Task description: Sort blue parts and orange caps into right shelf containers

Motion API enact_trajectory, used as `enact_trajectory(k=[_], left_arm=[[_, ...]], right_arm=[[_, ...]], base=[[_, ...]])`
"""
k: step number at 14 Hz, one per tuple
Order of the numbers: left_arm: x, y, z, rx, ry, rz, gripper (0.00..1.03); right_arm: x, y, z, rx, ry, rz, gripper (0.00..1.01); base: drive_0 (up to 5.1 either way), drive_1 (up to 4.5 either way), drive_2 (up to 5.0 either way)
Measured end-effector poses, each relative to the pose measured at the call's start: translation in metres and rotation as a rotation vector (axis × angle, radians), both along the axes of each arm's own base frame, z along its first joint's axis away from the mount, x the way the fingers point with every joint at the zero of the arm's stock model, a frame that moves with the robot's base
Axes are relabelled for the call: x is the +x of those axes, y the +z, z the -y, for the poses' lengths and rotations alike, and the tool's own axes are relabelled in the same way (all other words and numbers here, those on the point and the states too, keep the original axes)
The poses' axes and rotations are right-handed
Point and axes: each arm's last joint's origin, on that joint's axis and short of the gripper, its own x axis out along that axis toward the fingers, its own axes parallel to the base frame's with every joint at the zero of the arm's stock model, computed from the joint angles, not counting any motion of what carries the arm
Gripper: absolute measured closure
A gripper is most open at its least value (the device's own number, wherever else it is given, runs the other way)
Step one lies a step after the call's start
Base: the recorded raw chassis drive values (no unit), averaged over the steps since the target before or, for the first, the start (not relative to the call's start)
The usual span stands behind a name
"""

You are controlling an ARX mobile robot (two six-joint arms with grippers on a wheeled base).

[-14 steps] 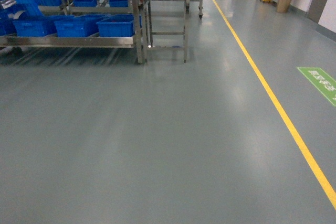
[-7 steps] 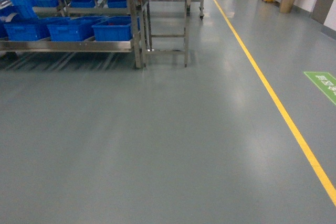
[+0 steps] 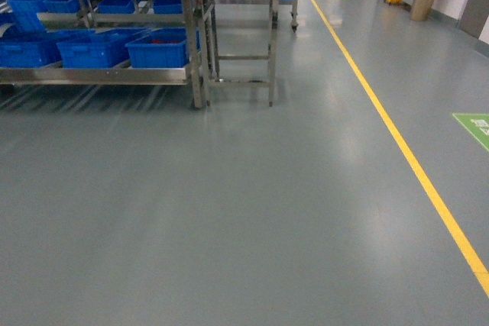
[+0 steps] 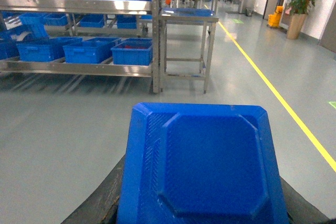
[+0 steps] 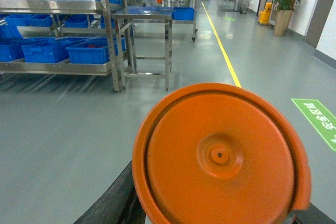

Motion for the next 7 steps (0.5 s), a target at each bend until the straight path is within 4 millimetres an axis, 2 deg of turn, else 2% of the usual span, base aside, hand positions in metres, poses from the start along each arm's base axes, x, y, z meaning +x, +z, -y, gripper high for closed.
enact_trajectory(k=[7], left_arm=[[0.0, 0.0, -0.0001, 0.0, 0.003, 0.0, 0.6]], right_arm=[[0.0, 0.0, 0.0, 0.0, 0.0, 0.0, 0.57]], base=[[0.1, 4.39, -4.2]])
